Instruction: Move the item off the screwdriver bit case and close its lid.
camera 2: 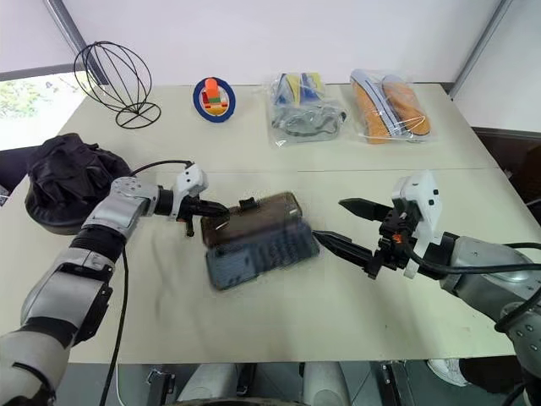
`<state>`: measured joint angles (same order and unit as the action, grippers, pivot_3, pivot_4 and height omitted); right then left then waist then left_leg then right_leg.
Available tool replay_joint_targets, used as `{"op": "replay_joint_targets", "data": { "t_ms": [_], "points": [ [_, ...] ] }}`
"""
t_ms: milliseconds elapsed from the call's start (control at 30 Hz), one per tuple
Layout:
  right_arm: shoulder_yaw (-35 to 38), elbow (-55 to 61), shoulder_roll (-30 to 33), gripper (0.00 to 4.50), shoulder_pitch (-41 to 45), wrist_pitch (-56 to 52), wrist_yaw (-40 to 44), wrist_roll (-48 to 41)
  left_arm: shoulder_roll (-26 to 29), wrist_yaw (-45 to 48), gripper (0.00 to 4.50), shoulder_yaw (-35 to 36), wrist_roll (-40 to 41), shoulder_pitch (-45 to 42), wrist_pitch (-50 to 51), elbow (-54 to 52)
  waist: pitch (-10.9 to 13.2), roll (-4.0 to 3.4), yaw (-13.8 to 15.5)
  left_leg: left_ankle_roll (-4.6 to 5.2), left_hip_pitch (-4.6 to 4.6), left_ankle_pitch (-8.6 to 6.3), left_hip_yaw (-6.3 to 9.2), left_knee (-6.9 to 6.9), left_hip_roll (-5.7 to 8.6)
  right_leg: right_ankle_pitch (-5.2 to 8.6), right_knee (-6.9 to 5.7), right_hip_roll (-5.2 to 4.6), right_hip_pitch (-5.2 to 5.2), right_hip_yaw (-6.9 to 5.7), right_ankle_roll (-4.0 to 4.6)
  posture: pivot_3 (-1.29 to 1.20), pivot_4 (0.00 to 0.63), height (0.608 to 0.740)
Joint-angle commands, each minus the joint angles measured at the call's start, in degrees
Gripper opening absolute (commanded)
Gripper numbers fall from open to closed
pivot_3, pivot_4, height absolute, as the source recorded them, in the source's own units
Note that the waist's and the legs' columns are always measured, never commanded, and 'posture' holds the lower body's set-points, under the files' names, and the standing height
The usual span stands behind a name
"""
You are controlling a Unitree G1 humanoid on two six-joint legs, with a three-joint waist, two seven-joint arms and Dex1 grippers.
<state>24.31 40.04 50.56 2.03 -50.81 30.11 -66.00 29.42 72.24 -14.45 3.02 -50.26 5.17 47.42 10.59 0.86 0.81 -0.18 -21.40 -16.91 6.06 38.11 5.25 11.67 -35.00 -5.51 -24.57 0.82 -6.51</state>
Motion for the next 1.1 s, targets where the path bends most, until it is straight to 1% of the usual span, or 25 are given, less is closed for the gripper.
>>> {"op": "replay_joint_targets", "data": {
  "t_ms": [33,167,233,333,467,567,767,833,867,967,1000,1067,1100],
  "points": [
    [0.6,0.4,0.1,4.50,0.1,1.2,0.0,-0.3,-0.4,-0.7,0.04,-1.1,-3.0,0.0,-2.2,2.5,0.0,0.00,0.0,0.00,0.01,0.00,0.00,0.00,0.00,0.00,0.00,0.00,0.00,0.00,0.00,0.00,0.150,0.740],
    [0.3,-0.1,0.4,4.50,0.1,1.2,0.5,0.4,-0.7,-3.5,0.04,-1.7,-6.4,-4.0,-17.7,6.5,0.0,0.03,0.3,0.00,-0.02,0.00,0.02,0.05,0.01,0.00,0.00,-0.01,0.01,-0.02,0.00,0.00,0.150,0.740],
    [0.5,0.0,1.5,4.50,-0.3,0.9,2.1,0.4,-1.7,-3.1,0.04,-1.7,-7.4,-7.4,-24.6,10.0,0.0,0.07,0.3,0.00,-0.04,0.01,0.02,0.06,0.02,-0.01,0.02,-0.01,0.00,-0.02,-0.01,0.00,0.150,0.740],
    [0.8,0.3,3.9,4.50,-1.7,0.5,5.1,1.6,-3.8,-3.2,0.04,-1.6,-8.6,-11.9,-30.8,15.2,0.1,0.14,0.8,0.00,-0.12,0.00,0.03,0.08,0.02,-0.01,0.04,0.00,-0.03,-0.06,-0.02,0.00,0.150,0.740],
    [-0.1,0.9,6.6,4.50,-5.3,1.5,8.0,6.4,-7.1,-7.3,0.04,-2.3,-12.1,-15.8,-34.6,21.1,0.1,0.15,1.4,0.07,-0.15,-0.04,-0.01,0.08,0.03,-0.03,0.09,0.00,-0.03,-0.07,-0.06,0.00,0.150,0.740],
    [-0.3,1.3,5.7,4.50,-6.1,1.9,7.6,7.1,-9.0,-8.4,0.04,-2.4,-13.7,-16.2,-34.2,23.6,0.1,0.16,1.5,0.10,-0.15,-0.06,-0.03,0.09,0.05,-0.02,0.09,0.00,-0.03,-0.06,-0.10,0.00,0.150,0.740],
    [0.3,2.0,4.3,4.50,-7.1,1.8,6.5,7.5,-10.8,-10.4,0.04,-1.6,-14.9,-15.8,-32.2,25.6,0.1,0.17,1.6,0.11,-0.16,-0.06,-0.01,0.12,0.08,-0.03,0.08,-0.02,-0.01,-0.07,-0.14,0.00,0.150,0.740],
    [-0.1,2.1,3.9,4.50,-7.0,2.0,6.2,7.7,-11.2,-11.2,0.60,-0.9,-14.8,-15.8,-32.0,25.9,0.1,0.18,1.6,0.12,-0.16,-0.06,-0.01,0.13,0.11,-0.03,0.09,-0.04,0.00,-0.06,-0.16,0.00,0.150,0.740],
    [-0.4,2.0,3.8,4.50,-6.9,2.0,6.1,7.7,-11.3,-11.9,1.02,-0.8,-15.0,-15.8,-32.4,25.9,0.1,0.21,1.5,0.13,-0.16,-0.06,-0.01,0.14,0.11,-0.04,0.09,-0.04,0.00,-0.06,-0.17,0.00,0.150,0.740],
    [-1.0,1.7,3.7,4.50,-6.5,2.2,6.2,7.9,-11.2,-14.0,2.55,-0.7,-15.4,-16.0,-33.7,25.9,0.1,0.24,1.3,0.12,-0.15,-0.06,0.00,0.14,0.10,-0.04,0.08,-0.02,0.00,-0.06,-0.18,0.00,0.150,0.740],
    [-1.3,1.5,3.6,4.50,-6.3,2.2,6.3,8.0,-11.1,-14.7,3.00,-0.6,-15.5,-16.0,-34.0,25.9,0.1,0.24,1.2,0.12,-0.13,-0.06,-0.01,0.13,0.08,-0.04,0.08,-0.01,-0.01,-0.05,-0.18,0.00,0.150,0.740],
    [-1.8,1.2,3.7,4.50,-6.1,2.3,6.7,8.5,-10.8,-16.4,4.19,-0.4,-15.7,-16.2,-35.1,25.8,0.1,0.24,1.3,0.12,-0.11,-0.06,-0.02,0.13,0.05,-0.04,0.05,0.02,-0.01,-0.04,-0.18,0.00,0.150,0.740],
    [-2.0,1.1,3.7,4.50,-6.0,2.4,6.8,8.7,-10.6,-17.6,4.45,-0.3,-15.8,-16.4,-35.7,25.7,0.1,0.24,1.3,0.12,-0.11,-0.06,-0.02,0.13,0.05,-0.04,0.05,0.02,-0.01,-0.04,-0.18,0.00,0.150,0.740]
  ]
}}
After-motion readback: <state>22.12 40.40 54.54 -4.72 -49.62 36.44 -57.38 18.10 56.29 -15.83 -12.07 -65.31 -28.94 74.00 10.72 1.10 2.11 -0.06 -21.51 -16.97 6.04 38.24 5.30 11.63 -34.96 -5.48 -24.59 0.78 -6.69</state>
